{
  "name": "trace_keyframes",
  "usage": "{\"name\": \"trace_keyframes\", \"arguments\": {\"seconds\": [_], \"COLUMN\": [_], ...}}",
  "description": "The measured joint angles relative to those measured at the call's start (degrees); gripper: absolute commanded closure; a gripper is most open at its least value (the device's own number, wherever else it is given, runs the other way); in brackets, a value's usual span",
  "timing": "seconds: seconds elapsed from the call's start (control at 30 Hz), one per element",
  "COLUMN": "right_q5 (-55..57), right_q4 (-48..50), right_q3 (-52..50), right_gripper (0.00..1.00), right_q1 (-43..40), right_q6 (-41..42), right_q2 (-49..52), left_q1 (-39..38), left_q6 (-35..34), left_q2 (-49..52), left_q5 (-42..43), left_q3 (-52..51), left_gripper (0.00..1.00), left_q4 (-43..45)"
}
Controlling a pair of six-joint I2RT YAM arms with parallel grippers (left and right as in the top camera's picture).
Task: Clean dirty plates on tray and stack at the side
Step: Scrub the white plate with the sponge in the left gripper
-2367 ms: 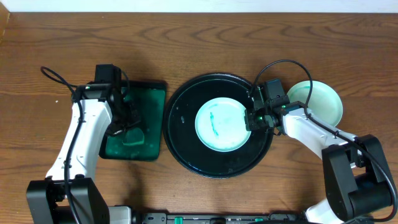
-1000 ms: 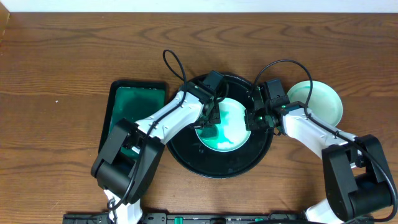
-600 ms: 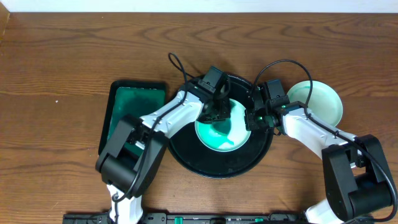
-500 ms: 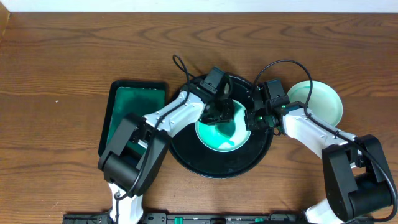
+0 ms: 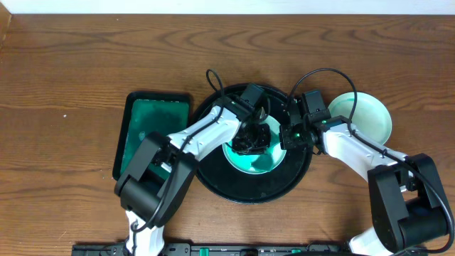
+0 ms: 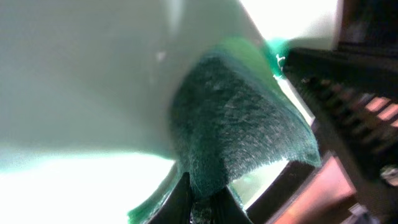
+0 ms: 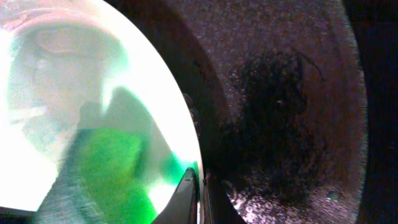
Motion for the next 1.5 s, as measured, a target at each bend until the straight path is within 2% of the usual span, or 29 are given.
{"name": "trace_keyframes", "arguments": {"seconds": [0.13,0.3,0.53,0.67,0.97,1.23,1.5], "right_q5": [-0.1,-0.1,-0.6,-0.6,-0.6,-0.6,-0.6], "right_q4": [0.0,0.0,-0.3,-0.3,-0.3,-0.3,-0.3], "right_q3": [0.0,0.0,0.0,0.0,0.0,0.0,0.0], "right_gripper": [0.99,0.99,0.99,0.99,0.99,0.99,0.99], "right_q1": [0.0,0.0,0.0,0.0,0.0,0.0,0.0], "right_q6": [0.0,0.0,0.0,0.0,0.0,0.0,0.0], "right_q2": [0.0,0.0,0.0,0.0,0.0,0.0,0.0], "left_q1": [0.8,2.3,2.2,2.3,3.0,-1.0,-0.9], "left_q6": [-1.1,0.5,6.6,8.0,8.6,8.6,8.6], "left_q2": [-1.8,-2.6,-2.6,-2.6,-0.2,0.9,0.9], "left_q5": [-10.6,-23.2,-27.3,-23.9,-4.8,4.0,5.9], "left_q3": [0.2,0.4,0.2,-0.4,-0.6,-0.6,-0.6], "left_gripper": [0.93,0.93,0.93,0.93,0.93,0.93,0.93], "left_q4": [-6.5,-7.8,-5.4,-1.0,8.0,7.8,3.7]}}
